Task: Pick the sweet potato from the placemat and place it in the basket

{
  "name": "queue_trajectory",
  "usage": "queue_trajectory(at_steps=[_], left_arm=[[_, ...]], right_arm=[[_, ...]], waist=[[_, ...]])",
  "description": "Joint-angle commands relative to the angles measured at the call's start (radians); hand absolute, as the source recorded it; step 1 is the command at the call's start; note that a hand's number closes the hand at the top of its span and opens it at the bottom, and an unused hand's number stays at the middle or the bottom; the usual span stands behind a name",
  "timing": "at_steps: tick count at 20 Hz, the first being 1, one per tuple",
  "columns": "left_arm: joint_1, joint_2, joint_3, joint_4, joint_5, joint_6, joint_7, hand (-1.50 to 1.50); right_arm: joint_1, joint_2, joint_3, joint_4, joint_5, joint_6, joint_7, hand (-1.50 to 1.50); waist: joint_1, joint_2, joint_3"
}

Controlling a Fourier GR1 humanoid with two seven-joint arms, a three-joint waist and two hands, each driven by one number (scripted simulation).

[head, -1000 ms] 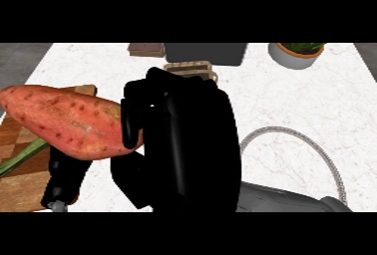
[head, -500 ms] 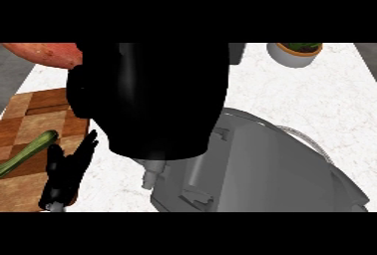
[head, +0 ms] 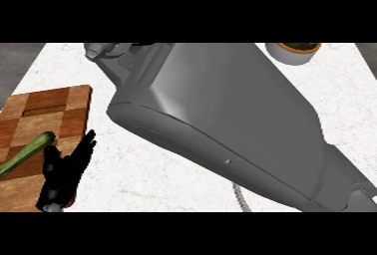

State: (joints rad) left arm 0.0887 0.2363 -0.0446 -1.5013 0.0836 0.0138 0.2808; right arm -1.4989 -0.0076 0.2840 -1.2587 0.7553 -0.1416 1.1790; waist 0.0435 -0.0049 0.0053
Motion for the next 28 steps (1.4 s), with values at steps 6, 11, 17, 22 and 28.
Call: queue_trajectory(at_steps=[6, 11, 17, 22, 28], left_arm=[[0.054, -0.031, -0.032, 0.058, -0.021, 0.0, -0.005, 0.0], [0.054, -0.021, -0.007, 0.043, -0.009, 0.0, 0.015, 0.0], [0.08, -0.032, -0.009, 0.024, -0.032, 0.029, 0.023, 0.0], [0.08, -0.025, 0.008, 0.027, -0.021, 0.016, 0.028, 0.0], [0.019, -0.01, 0.052, 0.11, -0.006, -0.011, -0.001, 0.0]], right_arm=[[0.014, 0.007, -0.08, 0.16, -0.078, -0.25, 0.077, 1.5], [0.116, 0.007, -0.032, 0.168, -0.125, -0.341, -0.002, 1.5], [0.19, 0.007, 0.011, 0.286, -0.008, -0.306, -0.02, 1.5], [0.201, 0.007, 0.052, 0.236, -0.003, -0.202, 0.012, 1.5], [0.232, -0.023, 0.012, 0.171, 0.029, -0.158, -0.077, -1.5]], waist=[[0.005, 0.014, -0.008], [-0.007, 0.01, -0.007], [-0.036, 0.005, -0.007], [-0.04, 0.0, -0.006], [-0.047, 0.004, -0.006]])
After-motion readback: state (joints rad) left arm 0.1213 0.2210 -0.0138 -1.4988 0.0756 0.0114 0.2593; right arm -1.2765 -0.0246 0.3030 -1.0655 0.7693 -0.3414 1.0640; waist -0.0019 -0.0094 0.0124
